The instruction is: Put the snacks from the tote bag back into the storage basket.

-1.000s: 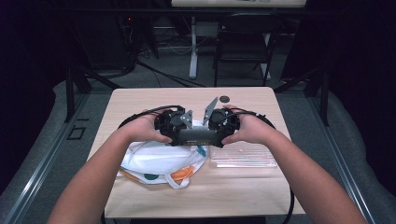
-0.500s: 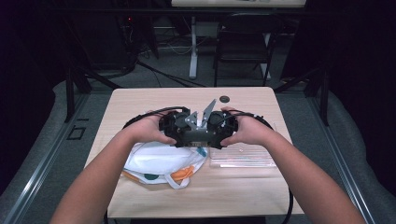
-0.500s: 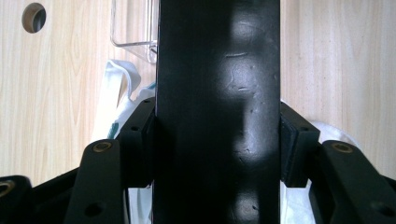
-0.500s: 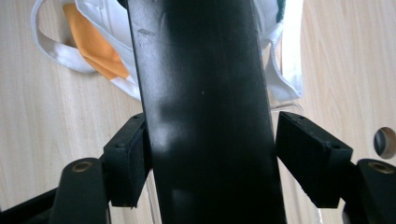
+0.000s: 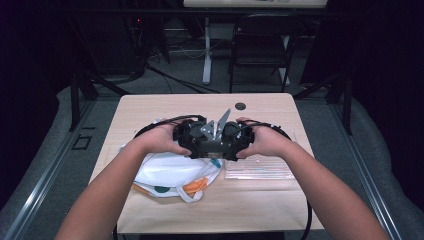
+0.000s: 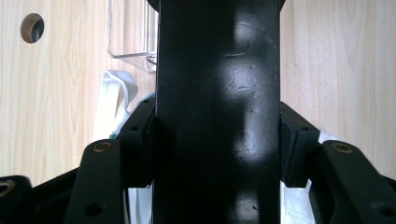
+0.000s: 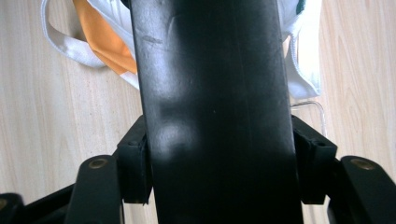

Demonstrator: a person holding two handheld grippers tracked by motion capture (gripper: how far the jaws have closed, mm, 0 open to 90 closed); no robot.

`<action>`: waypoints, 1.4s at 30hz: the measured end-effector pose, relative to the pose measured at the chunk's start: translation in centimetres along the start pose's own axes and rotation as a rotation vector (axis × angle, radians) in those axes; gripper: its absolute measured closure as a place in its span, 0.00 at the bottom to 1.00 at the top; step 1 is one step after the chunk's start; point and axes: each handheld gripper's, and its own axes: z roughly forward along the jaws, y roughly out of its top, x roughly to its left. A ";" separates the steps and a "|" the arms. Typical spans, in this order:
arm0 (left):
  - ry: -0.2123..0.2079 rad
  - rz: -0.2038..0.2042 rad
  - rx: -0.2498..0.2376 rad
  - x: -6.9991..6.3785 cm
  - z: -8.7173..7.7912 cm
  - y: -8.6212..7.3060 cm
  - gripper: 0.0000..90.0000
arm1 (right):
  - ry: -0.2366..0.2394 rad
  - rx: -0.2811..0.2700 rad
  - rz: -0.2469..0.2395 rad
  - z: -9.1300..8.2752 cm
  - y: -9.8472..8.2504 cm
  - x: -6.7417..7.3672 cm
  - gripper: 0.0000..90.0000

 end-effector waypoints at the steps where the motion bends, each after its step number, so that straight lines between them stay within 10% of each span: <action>1: 0.001 0.000 -0.003 0.0 0.0 0.0 0.47 | 0.001 0.011 -0.010 0.0 0.1 0.0 0.40; 12: 0.001 0.037 0.004 0.3 0.1 0.1 0.47 | -0.006 0.056 -0.048 -0.1 0.2 -0.1 0.44; 42: 0.014 -0.059 -0.068 0.4 -1.4 -0.9 0.33 | -0.016 0.035 -0.089 -0.5 -0.4 -0.2 0.46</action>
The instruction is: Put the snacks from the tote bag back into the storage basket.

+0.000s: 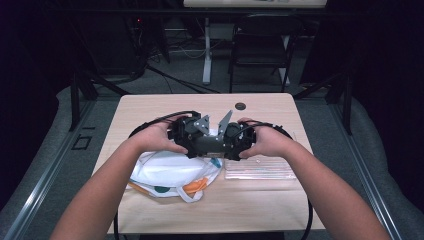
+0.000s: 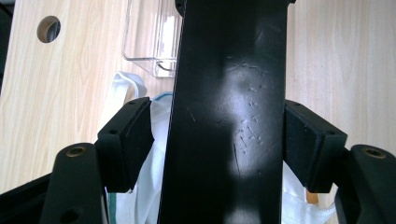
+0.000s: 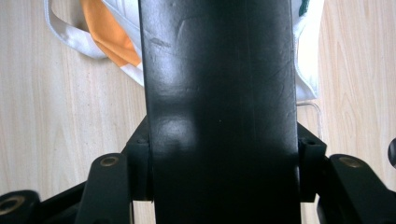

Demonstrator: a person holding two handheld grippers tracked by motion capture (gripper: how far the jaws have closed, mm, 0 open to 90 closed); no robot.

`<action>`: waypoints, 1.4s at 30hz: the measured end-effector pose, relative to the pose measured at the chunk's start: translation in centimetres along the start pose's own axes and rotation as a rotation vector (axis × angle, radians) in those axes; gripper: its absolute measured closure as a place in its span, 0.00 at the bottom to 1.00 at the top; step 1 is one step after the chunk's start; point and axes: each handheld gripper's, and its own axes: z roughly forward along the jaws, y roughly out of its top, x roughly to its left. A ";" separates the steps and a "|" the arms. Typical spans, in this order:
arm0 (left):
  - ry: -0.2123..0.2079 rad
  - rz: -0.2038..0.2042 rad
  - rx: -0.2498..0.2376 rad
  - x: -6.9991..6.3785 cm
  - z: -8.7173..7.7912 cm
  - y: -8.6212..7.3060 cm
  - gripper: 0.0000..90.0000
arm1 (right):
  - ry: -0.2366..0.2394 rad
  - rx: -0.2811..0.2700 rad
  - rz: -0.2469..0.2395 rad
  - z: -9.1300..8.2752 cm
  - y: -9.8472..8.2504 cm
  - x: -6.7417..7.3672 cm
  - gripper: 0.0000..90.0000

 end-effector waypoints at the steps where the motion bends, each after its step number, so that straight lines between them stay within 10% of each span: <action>1: 0.004 0.006 -0.001 0.0 -0.1 0.0 0.33 | -0.003 0.000 0.000 0.0 0.0 0.0 0.46; 42: 0.064 -0.136 0.047 0.1 -1.7 -5.1 0.33 | -0.061 0.070 0.066 -1.7 -6.6 -2.6 0.46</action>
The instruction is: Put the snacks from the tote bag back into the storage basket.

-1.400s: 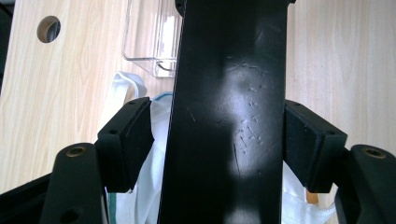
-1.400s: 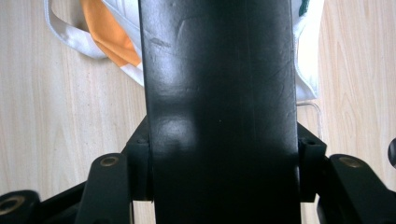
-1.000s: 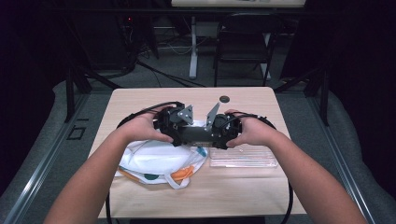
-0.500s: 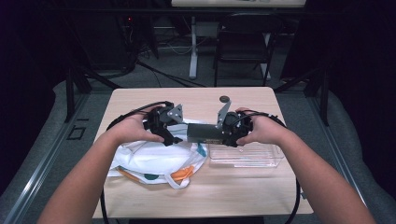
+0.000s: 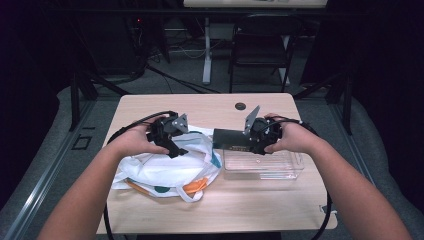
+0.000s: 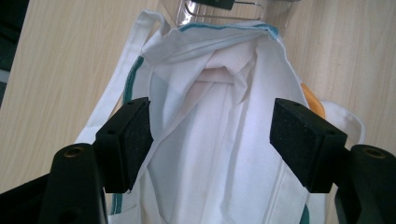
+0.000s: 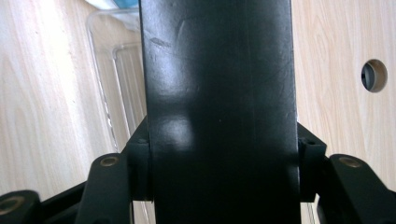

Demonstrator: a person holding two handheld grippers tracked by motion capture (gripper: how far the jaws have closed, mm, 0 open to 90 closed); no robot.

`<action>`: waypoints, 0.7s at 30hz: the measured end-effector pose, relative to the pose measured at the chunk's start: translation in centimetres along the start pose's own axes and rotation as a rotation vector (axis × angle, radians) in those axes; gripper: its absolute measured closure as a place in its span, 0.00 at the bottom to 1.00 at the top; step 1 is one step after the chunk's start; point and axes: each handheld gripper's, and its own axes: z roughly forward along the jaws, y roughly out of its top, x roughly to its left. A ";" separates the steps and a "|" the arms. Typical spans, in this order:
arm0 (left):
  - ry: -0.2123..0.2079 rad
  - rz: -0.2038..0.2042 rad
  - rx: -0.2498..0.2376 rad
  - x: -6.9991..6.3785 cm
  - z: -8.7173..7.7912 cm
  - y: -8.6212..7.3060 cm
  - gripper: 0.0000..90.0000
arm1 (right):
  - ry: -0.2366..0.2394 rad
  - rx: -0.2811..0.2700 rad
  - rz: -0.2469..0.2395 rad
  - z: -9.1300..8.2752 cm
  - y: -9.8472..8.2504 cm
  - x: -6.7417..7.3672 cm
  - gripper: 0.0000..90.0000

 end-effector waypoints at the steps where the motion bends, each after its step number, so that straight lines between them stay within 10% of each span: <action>1: 0.006 -0.006 0.007 0.0 0.0 -0.1 0.33 | -0.001 0.003 0.003 0.0 -0.1 -0.1 0.46; 21: -0.001 -0.064 0.035 0.4 1.0 -2.4 0.34 | -0.009 0.036 0.049 1.3 -2.8 -1.2 0.46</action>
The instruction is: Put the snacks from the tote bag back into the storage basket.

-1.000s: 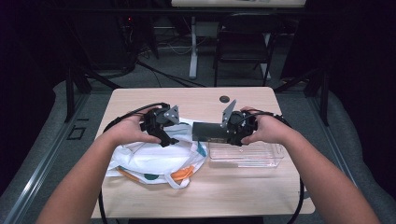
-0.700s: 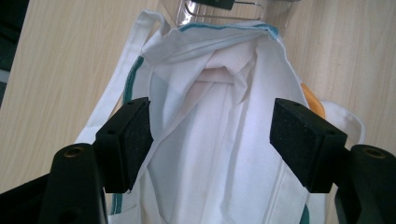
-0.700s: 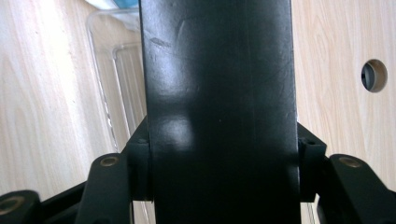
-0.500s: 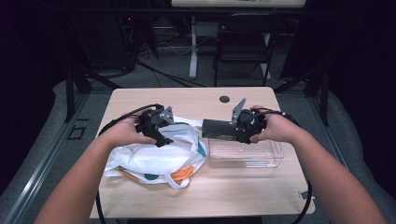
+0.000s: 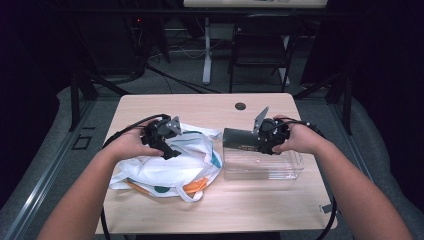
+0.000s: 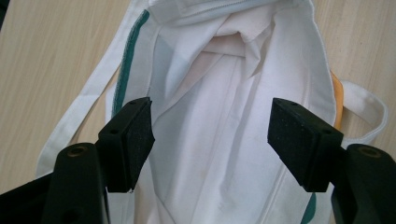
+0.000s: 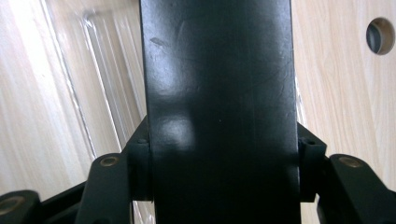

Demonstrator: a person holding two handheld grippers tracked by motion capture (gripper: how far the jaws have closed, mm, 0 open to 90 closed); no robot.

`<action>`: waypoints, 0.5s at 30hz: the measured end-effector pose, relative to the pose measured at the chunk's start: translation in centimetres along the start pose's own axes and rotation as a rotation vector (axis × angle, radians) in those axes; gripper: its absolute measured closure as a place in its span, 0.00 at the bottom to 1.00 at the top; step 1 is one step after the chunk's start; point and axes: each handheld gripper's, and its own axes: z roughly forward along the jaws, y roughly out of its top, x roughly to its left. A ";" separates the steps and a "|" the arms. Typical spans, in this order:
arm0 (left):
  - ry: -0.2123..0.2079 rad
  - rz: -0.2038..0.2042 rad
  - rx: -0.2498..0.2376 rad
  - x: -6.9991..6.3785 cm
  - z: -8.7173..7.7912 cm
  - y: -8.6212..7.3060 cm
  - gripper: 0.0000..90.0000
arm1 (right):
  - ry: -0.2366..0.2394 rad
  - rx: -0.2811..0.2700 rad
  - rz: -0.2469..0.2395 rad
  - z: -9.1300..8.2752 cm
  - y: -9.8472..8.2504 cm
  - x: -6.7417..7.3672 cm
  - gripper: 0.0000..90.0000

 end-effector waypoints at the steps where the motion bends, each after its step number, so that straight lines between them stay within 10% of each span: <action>1: 0.000 -0.005 0.000 0.0 0.1 -0.1 0.34 | 0.002 0.016 -0.004 0.1 -0.1 -0.1 0.46; 15: -0.008 -0.014 0.005 0.0 0.7 -0.5 0.34 | 0.008 0.036 0.020 1.9 -1.2 -0.3 0.46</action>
